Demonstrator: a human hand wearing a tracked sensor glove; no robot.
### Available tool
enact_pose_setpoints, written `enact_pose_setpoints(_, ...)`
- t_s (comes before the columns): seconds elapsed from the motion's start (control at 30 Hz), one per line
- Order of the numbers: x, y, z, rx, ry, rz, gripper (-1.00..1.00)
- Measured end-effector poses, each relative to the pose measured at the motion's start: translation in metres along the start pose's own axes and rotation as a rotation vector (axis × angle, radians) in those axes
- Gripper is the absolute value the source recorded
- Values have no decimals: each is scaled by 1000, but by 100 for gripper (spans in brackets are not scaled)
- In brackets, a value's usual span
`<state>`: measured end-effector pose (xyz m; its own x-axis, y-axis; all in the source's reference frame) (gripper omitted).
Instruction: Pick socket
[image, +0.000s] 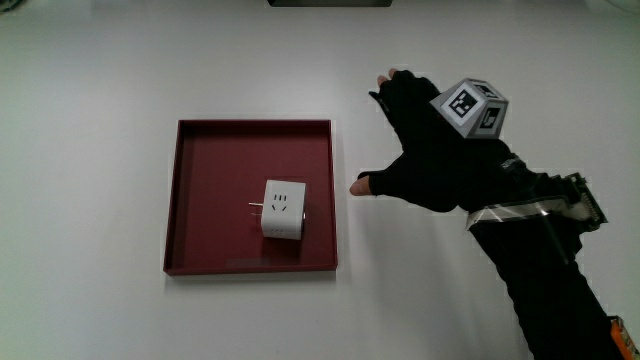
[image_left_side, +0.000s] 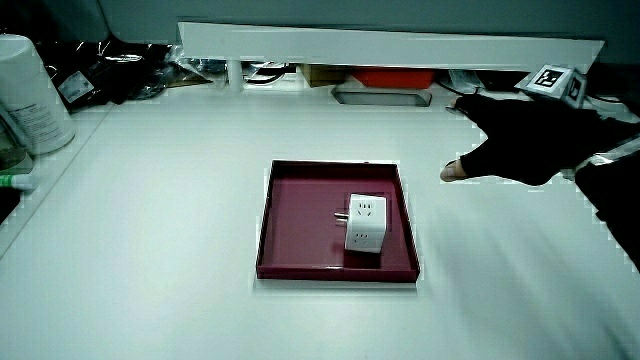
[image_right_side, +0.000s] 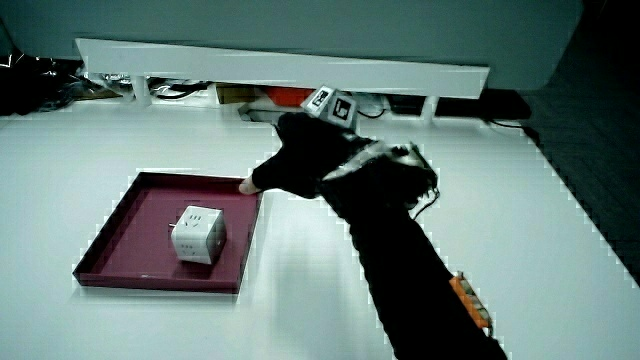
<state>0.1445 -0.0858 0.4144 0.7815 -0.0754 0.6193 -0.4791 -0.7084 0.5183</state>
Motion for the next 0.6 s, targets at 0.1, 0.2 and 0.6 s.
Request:
enact_pose_setpoints(0.1, 4, 10, -14, -114, 81, -16, 0)
enact_pose_setpoints(0.2, -6, 12, -21, -37, 1, 16, 0)
enact_pose_setpoints(0.6, -11, 39, -69, -154, 33, 34, 0)
